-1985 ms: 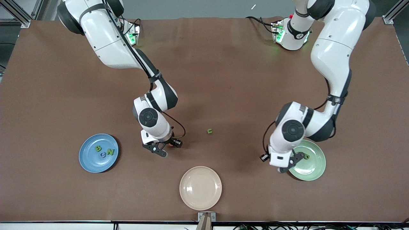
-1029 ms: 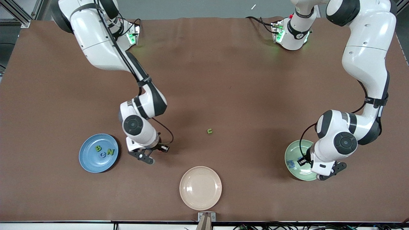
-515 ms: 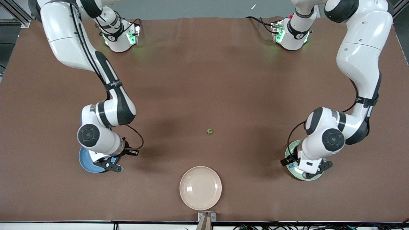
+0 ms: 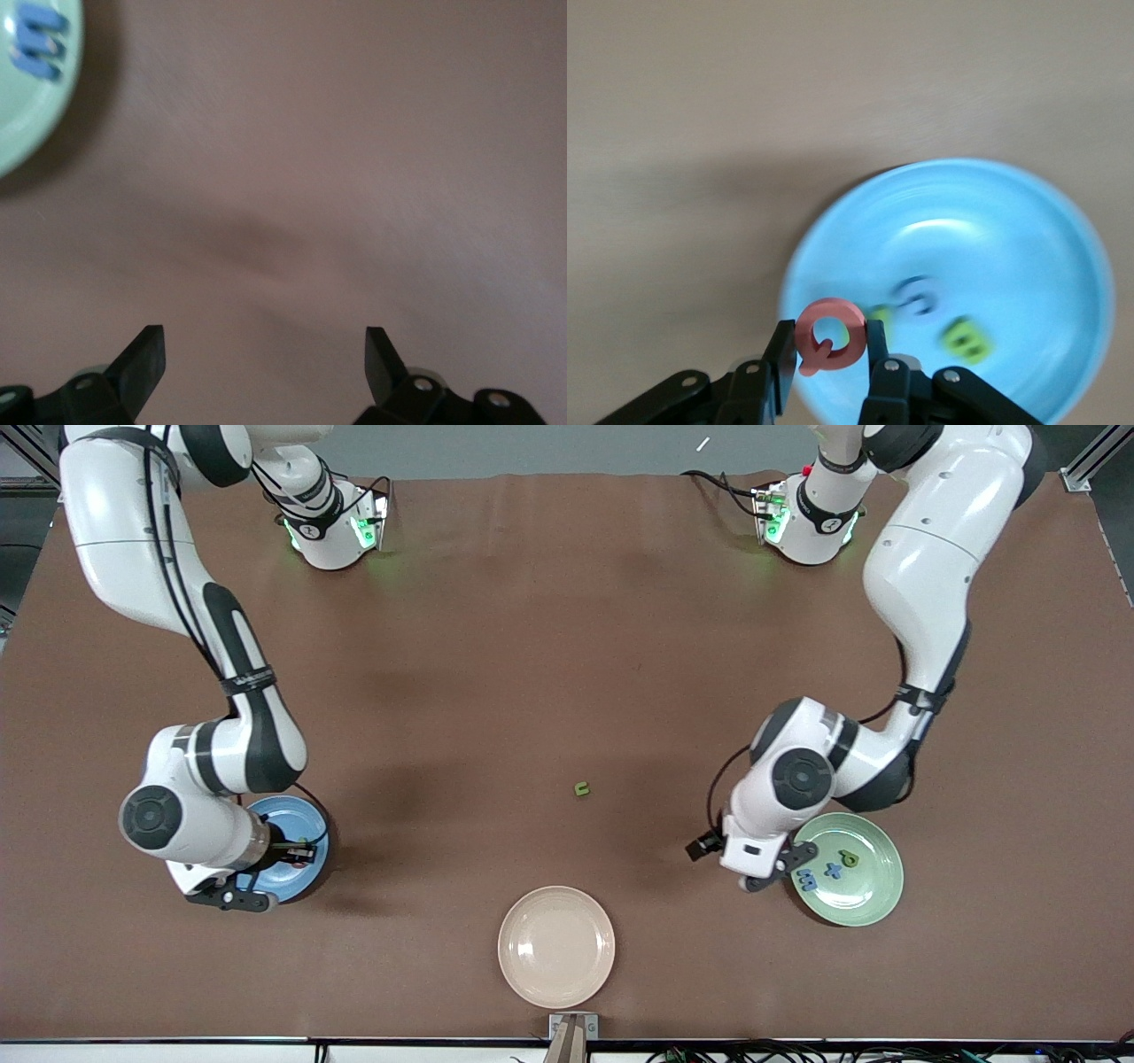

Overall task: Sort uppercase to blue plate, lowercase to green plate
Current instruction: 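Drop the Q on the blue plate while the left gripper reaches the u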

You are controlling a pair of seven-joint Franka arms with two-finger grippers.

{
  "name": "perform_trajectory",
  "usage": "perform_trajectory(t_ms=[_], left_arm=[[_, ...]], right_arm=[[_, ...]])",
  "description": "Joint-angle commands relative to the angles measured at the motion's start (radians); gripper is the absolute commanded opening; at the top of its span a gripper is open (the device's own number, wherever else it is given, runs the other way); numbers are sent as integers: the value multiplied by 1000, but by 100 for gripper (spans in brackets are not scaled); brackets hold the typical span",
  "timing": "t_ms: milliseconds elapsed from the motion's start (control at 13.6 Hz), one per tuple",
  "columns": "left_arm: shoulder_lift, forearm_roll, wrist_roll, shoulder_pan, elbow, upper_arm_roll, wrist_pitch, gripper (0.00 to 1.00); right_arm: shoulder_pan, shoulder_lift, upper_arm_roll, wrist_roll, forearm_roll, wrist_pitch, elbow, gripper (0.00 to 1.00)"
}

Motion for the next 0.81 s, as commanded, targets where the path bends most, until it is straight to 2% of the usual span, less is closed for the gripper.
perform_trajectory(t_ms=[0, 147, 294, 441, 588, 735], left_arm=[[-4, 13, -51, -50, -12, 8, -2, 99], [8, 10, -109, -104, -9, 13, 1, 99], [19, 8, -131, -135, -6, 14, 13, 99], [34, 13, -111, -167, -6, 17, 61, 89], [48, 28, -110, -202, -6, 27, 120, 87], [68, 66, -110, -253, -4, 45, 145, 85]], right_arm=[[-79, -14, 16, -126, -49, 49, -32, 3], [-121, -8, 18, -221, -49, 75, -36, 4], [-132, -2, 18, -231, -49, 92, -44, 7], [-129, 0, 18, -229, -49, 98, -49, 21], [-130, 0, 18, -231, -49, 100, -49, 39], [-130, 0, 18, -231, -49, 100, -49, 43]])
